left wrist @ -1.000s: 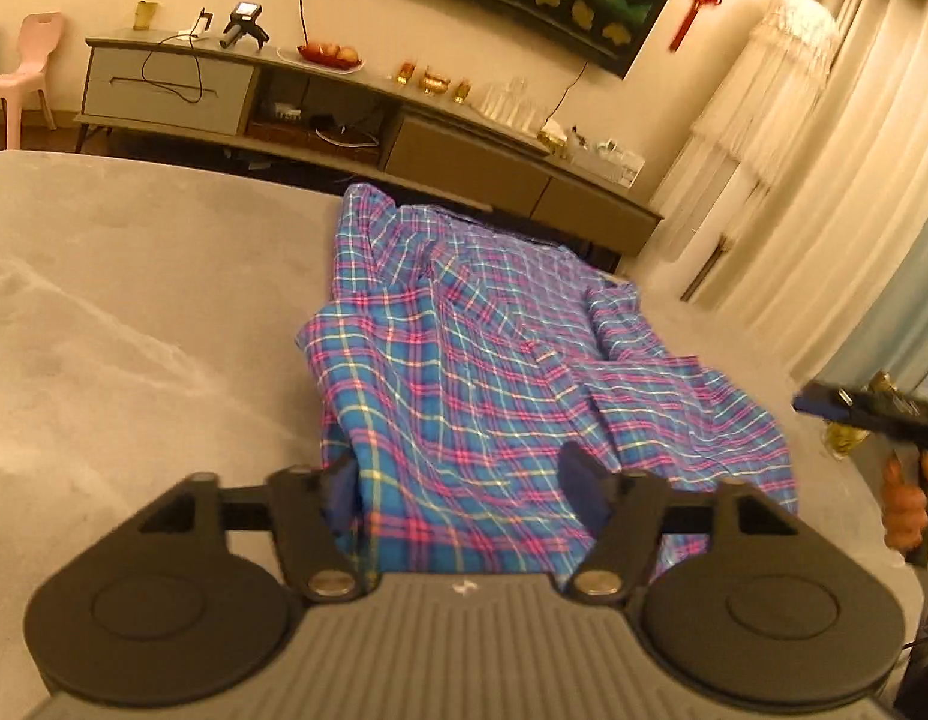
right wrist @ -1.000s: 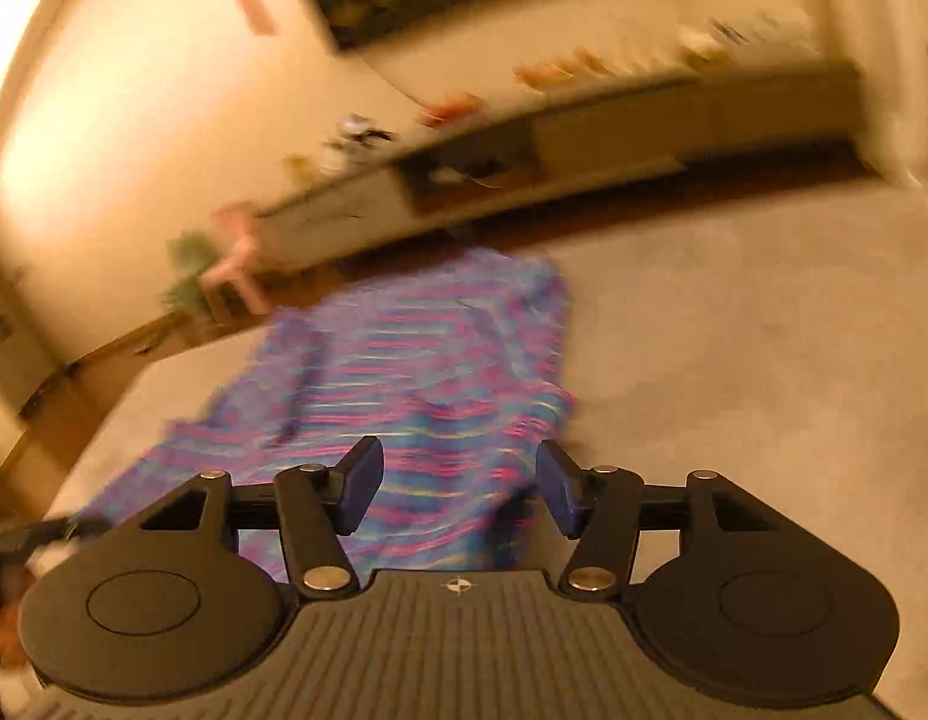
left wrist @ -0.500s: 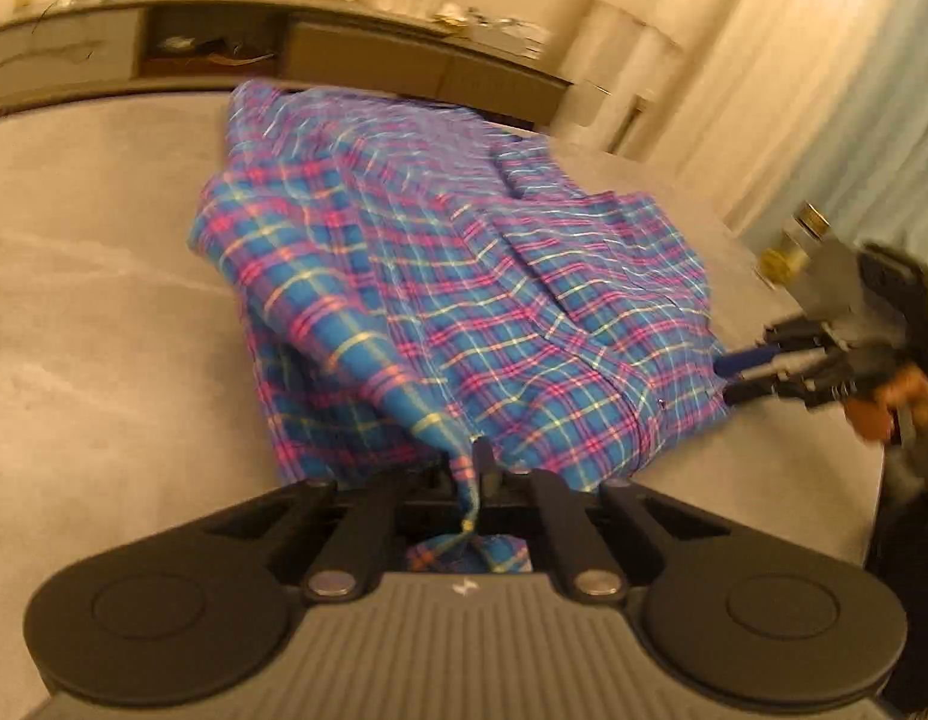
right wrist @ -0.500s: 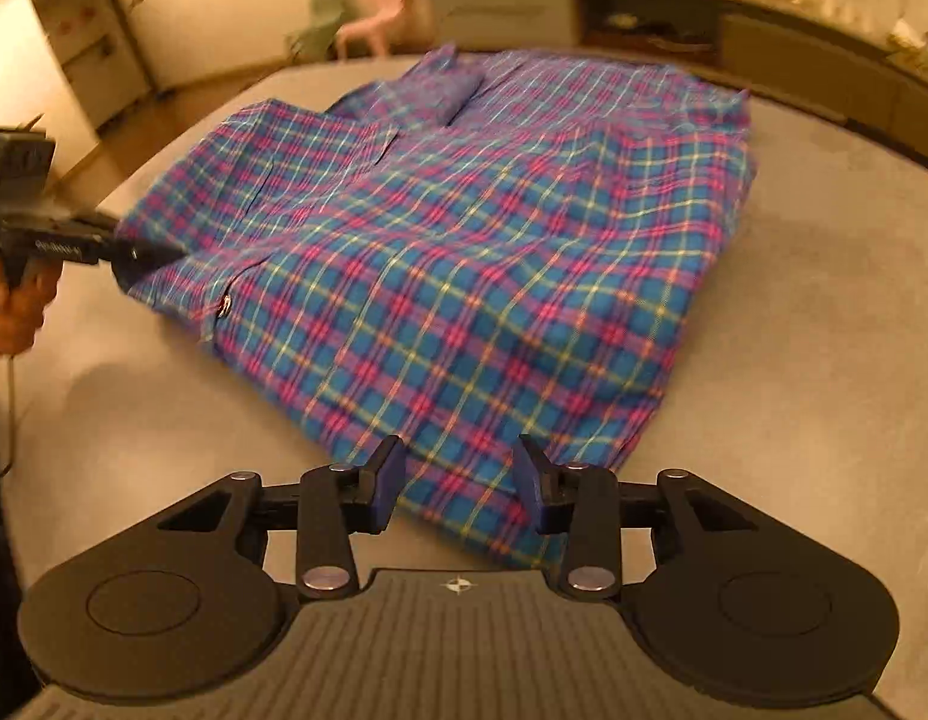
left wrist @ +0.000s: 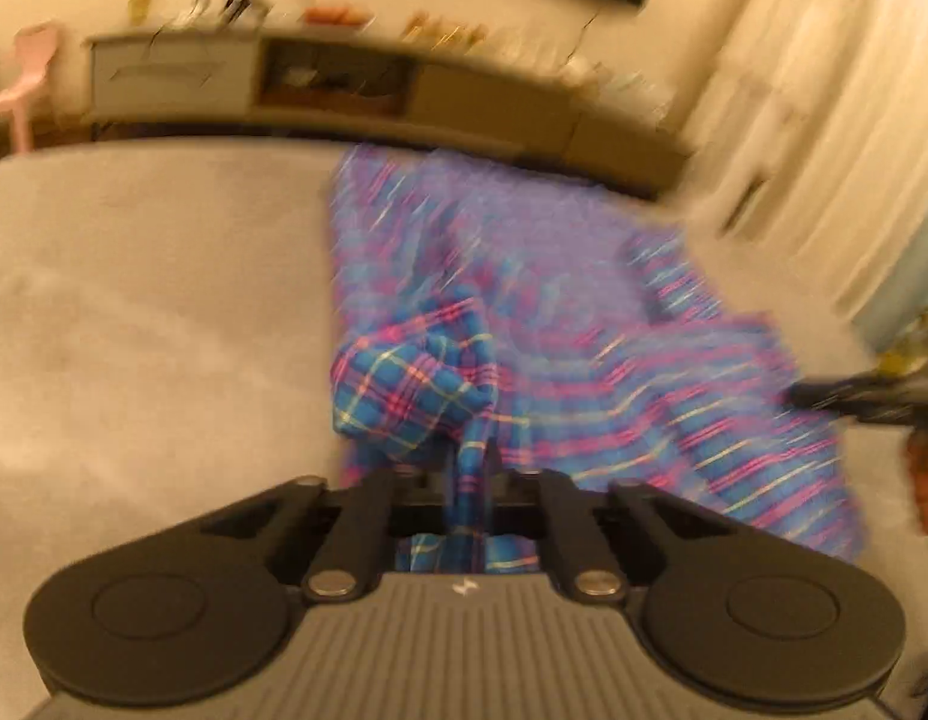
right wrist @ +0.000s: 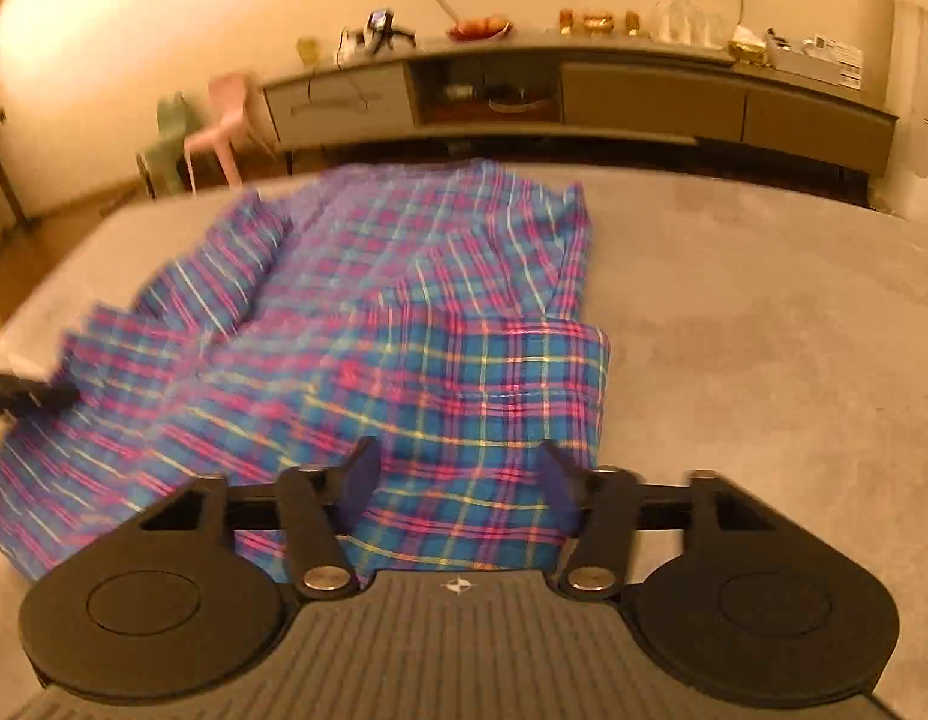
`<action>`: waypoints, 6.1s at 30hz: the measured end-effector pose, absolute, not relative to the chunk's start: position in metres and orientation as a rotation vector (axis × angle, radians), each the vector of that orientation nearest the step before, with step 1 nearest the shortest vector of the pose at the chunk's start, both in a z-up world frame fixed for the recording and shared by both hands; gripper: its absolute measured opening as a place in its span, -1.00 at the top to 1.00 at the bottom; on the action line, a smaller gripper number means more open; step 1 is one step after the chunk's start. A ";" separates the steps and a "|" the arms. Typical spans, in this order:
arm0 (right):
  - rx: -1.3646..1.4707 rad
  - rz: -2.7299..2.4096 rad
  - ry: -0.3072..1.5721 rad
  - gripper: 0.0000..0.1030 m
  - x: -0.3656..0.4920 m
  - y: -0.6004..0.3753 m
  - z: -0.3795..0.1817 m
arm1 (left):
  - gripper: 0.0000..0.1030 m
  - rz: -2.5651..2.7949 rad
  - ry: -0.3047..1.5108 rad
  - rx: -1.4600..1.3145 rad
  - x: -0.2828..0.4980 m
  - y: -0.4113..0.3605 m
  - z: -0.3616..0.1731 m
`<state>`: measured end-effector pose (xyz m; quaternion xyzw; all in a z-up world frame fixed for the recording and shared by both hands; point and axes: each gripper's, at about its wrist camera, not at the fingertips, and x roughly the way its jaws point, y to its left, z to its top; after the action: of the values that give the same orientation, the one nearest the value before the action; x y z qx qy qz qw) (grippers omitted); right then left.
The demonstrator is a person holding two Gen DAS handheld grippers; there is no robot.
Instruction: Fold clothes
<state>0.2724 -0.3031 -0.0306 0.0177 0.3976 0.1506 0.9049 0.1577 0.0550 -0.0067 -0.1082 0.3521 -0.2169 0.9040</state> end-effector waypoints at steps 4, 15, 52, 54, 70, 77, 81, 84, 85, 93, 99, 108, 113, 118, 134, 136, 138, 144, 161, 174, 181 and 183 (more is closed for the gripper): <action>0.215 0.493 0.763 0.96 0.263 -0.320 -0.016 | 0.92 -0.580 0.670 -0.449 0.161 0.089 -0.016; 0.100 0.346 0.750 0.21 0.275 -0.330 -0.036 | 0.48 -0.473 0.805 -0.443 0.187 0.079 -0.051; -0.207 0.446 0.785 0.13 0.274 -0.267 -0.069 | 0.38 -0.331 0.883 -0.167 0.151 0.064 -0.045; -0.241 0.473 0.821 0.12 0.258 -0.264 -0.066 | 0.38 -0.317 0.900 -0.157 0.130 0.062 -0.043; -0.177 0.482 0.795 0.07 0.287 -0.241 -0.079 | 0.40 -0.288 0.872 -0.058 0.167 0.057 -0.053; -0.224 0.540 0.824 0.01 0.299 -0.235 -0.054 | 0.01 -0.360 0.829 -0.029 0.174 0.083 -0.006; -0.155 0.536 0.667 -0.44 0.323 -0.266 0.018 | -0.26 -0.350 0.751 0.065 0.235 0.103 0.035; -0.181 0.516 0.670 -0.48 0.384 -0.266 0.029 | -0.33 -0.411 0.830 0.125 0.312 0.101 0.024; -0.189 0.514 0.689 -0.51 0.408 -0.265 0.022 | -0.33 -0.417 0.862 0.138 0.336 0.099 0.014; -0.155 0.554 0.878 -0.62 0.532 -0.262 -0.050 | -0.34 -0.467 0.959 0.154 0.426 0.086 -0.063; -0.247 0.607 0.878 0.87 0.526 -0.246 -0.064 | 0.91 -0.530 0.906 0.175 0.420 0.080 -0.062; -0.314 0.643 0.552 0.95 0.381 -0.251 0.049 | 0.94 -0.587 0.610 0.187 0.294 0.104 0.018; -0.470 0.750 0.518 0.95 0.206 -0.263 0.063 | 0.72 -0.753 0.694 0.209 0.155 0.127 0.011; -0.717 0.717 0.719 0.85 0.122 -0.252 -0.024 | 0.56 -0.714 0.788 0.361 0.092 0.124 -0.021; -0.122 0.551 0.749 -0.02 0.169 -0.299 -0.005 | 0.24 -0.448 0.901 0.064 0.114 0.100 -0.040; -0.151 0.543 0.831 0.04 0.175 -0.295 -0.020 | 0.30 -0.356 0.920 0.100 0.124 0.106 -0.051; -0.234 0.501 0.890 0.05 0.175 -0.293 -0.035 | 0.25 -0.298 0.940 0.085 0.130 0.117 -0.061; -0.287 0.430 0.701 0.03 0.142 -0.298 -0.004 | 0.27 -0.257 0.763 0.159 0.105 0.103 -0.017; -0.249 0.777 0.755 0.56 0.143 -0.209 -0.005 | 0.82 -0.662 0.712 0.486 0.088 -0.044 -0.062; -0.335 0.623 0.766 0.80 0.141 -0.182 -0.037 | 0.95 -0.574 0.831 -0.407 0.104 0.038 -0.082; -0.420 0.642 0.602 0.78 0.129 -0.166 -0.021 | 0.95 -0.570 0.813 -0.364 0.097 0.031 -0.083; -0.434 0.664 0.656 0.78 0.135 -0.156 -0.029 | 0.95 -0.562 0.805 -0.365 0.097 0.030 -0.085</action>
<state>0.1347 -0.1563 -0.0291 -0.2074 0.3137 0.3175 0.8705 0.0971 0.0297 -0.0851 -0.1743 0.3845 -0.2682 0.8660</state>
